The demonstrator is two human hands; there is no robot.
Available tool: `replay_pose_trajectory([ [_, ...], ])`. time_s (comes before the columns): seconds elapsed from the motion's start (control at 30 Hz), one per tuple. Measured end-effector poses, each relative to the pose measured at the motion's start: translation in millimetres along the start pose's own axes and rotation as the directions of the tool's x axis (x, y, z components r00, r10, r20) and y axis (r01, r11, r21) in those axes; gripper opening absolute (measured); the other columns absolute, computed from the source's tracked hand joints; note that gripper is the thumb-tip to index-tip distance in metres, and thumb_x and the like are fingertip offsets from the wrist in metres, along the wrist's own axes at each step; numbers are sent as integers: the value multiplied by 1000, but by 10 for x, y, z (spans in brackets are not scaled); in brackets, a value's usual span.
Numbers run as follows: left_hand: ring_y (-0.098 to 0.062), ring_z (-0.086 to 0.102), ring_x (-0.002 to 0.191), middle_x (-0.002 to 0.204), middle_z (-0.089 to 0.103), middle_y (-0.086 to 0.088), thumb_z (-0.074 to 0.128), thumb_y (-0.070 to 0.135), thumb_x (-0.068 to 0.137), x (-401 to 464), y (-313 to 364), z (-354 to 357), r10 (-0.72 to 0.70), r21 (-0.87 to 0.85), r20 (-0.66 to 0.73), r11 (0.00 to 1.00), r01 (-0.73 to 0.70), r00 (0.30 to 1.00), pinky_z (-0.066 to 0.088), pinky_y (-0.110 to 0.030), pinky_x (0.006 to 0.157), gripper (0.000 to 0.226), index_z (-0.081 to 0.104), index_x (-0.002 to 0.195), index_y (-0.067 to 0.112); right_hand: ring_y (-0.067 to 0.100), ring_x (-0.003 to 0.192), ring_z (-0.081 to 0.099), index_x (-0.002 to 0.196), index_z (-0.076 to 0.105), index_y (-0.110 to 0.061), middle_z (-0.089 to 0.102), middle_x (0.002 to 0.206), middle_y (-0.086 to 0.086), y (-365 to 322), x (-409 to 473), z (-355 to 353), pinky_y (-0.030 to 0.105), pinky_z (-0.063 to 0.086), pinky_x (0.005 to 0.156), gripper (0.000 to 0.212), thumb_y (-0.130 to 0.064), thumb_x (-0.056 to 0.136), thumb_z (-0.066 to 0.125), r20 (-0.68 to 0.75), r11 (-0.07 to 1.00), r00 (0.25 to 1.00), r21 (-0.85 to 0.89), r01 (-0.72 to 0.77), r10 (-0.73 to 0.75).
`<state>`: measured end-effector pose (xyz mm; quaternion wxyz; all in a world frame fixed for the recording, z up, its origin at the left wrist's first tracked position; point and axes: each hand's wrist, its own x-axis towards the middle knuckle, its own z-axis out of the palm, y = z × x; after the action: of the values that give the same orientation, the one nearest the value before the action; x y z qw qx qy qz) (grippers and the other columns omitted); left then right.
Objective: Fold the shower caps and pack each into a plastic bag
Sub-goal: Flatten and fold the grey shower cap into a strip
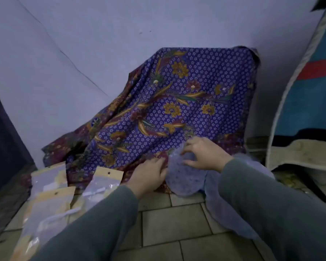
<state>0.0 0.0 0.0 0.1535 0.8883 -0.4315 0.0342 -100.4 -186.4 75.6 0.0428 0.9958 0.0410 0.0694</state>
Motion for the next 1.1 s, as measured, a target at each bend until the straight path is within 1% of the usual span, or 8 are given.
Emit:
replay_pose_trajectory([
  [0.23, -22, 36, 132, 149, 36, -2, 35, 43, 98, -415, -30, 730, -93, 23, 29, 995, 93, 995, 30, -32, 105, 53, 32, 146, 19, 23, 118, 35, 131, 48, -29, 41, 126, 0, -224, -145, 441, 45, 23, 102, 64, -59, 76, 64, 72, 991, 997, -137, -11, 21],
  [0.43, -29, 46, 125, 142, 46, -9, 27, 49, 90, -592, -112, 1036, -113, 76, 55, 991, 108, 992, 40, -37, 99, 62, 45, 138, 14, 30, 122, 38, 130, 53, -25, 41, 131, 9, -303, -134, 629, 55, 19, 108, 38, -21, 92, 51, 51, 942, 998, -336, -15, 34],
  [0.5, -34, 58, 112, 129, 59, -13, 33, 47, 87, -632, -131, 1092, -93, 90, 23, 992, 91, 995, 49, -41, 86, 58, 60, 123, 10, 31, 116, 44, 120, 61, -20, 47, 123, 10, -319, -125, 690, 53, 26, 104, 30, -18, 92, 52, 21, 941, 1000, -338, -11, 20],
  [0.57, -35, 59, 110, 126, 61, -13, 32, 48, 85, -644, -151, 1116, -85, 77, 38, 994, 82, 996, 50, -42, 84, 60, 63, 119, 10, 29, 94, 56, 97, 72, -20, 57, 103, 8, -322, -95, 766, 50, 39, 91, 18, -17, 80, 67, -110, 938, 994, -347, -19, -21],
  [0.67, -32, 61, 106, 121, 64, -12, 35, 48, 83, -647, -152, 1097, -69, 91, 14, 994, 67, 998, 51, -40, 81, 58, 66, 114, 10, 28, 72, 57, 77, 70, -17, 58, 86, 7, -344, -41, 810, 42, 34, 80, 7, -23, 77, 68, -373, 992, 928, -124, -37, -12],
  [0.83, -26, 65, 93, 108, 69, -7, 42, 47, 81, -684, -164, 1099, -65, 79, -22, 995, 67, 998, 53, -33, 74, 49, 71, 104, 14, 21, 86, 54, 95, 60, -10, 56, 98, 3, -545, 17, 600, 39, 42, 80, 19, -25, 94, 48, -592, 948, 777, 316, -20, 214],
  [1.0, -26, 60, 107, 119, 65, -7, 40, 48, 82, -672, -251, 1147, -58, -32, -43, 998, 56, 997, 48, -35, 88, 54, 68, 113, 13, 7, 83, 46, 99, 53, -12, 50, 93, -1, -718, 26, 235, 11, 36, 77, 9, -13, 99, 44, -662, 754, 583, 645, 123, 471],
  [1.1, -21, 57, 108, 115, 64, -2, 45, 42, 88, -661, -335, 1058, -60, -236, 7, 970, 60, 998, 43, -27, 90, 40, 65, 111, 17, 5, 77, 52, 98, 52, -16, 58, 89, 0, -700, 79, 129, 17, 41, 68, 8, -14, 99, 45, -489, 505, 540, 853, 133, 685],
])
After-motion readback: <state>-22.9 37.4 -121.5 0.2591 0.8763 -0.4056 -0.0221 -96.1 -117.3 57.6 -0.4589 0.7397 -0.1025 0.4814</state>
